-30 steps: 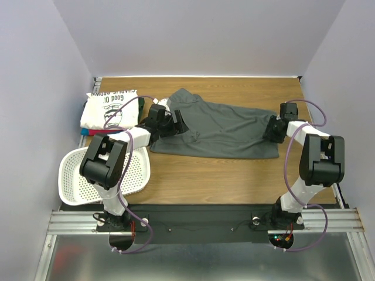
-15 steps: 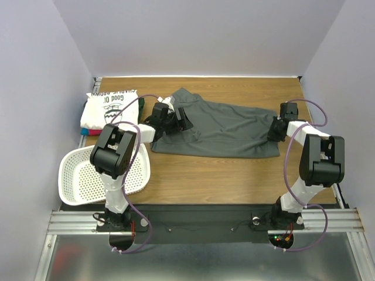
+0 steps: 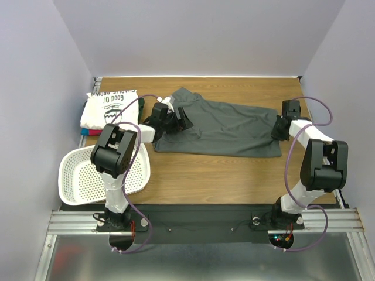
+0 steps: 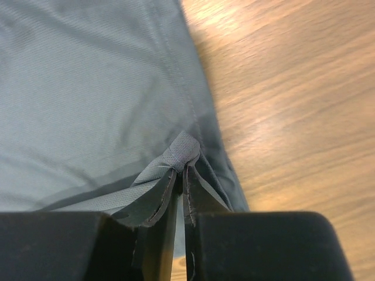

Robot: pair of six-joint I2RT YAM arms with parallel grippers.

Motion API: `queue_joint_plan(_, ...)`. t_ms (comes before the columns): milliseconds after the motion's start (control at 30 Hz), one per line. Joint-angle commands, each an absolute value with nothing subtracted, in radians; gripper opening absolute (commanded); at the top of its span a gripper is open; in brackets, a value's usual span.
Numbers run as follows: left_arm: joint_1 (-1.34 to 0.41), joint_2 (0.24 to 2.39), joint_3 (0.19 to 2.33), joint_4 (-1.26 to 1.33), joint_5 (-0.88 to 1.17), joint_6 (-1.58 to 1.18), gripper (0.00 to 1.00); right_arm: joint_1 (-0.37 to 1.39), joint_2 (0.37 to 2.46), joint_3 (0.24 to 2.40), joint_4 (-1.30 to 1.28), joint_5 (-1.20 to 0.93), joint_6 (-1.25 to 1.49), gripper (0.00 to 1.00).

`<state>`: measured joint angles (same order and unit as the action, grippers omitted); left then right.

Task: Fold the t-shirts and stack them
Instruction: Fold the tshirt

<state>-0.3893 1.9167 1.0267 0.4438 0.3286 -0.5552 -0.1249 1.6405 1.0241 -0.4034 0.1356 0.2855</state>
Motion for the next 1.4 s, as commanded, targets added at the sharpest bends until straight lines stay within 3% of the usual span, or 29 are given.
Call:
queue_joint_plan(0,-0.373,1.916,0.997,0.436,0.296,-0.534,0.9,-0.133,1.634,1.094,-0.454,0.247,0.268,0.13)
queue_joint_plan(200,-0.371,1.917,0.999,0.439,0.296,-0.534,0.9,-0.133,1.649,1.117,-0.472,0.291,0.276,0.14)
queue_joint_plan(300,-0.371,1.921,1.005,0.443,0.301,-0.532,0.9,-0.133,1.666,1.126,-0.474,0.298,0.278,0.2)
queue_joint_plan(400,-0.373,1.921,1.015,0.445,0.307,-0.534,0.9,-0.133,1.677,1.129,-0.474,0.302,0.281,0.42)
queue_joint_plan(433,-0.371,1.922,1.019,0.445,0.31,-0.532,0.9,-0.133,1.675,1.129,-0.474,0.305,0.281,0.55)
queue_joint_plan(567,-0.373,1.911,1.034,0.446,0.322,-0.531,0.9,-0.133,1.631,1.124,-0.469,0.313,0.284,0.68)
queue_joint_plan(1067,-0.406,1.654,0.893,0.452,0.264,-0.537,0.9,-0.097,1.52,0.95,-0.367,-0.04,0.324,0.7)
queue_joint_plan(1367,-0.42,1.592,0.694,0.504,0.324,-0.589,0.9,-0.097,1.588,0.931,-0.35,-0.037,0.33,0.7)
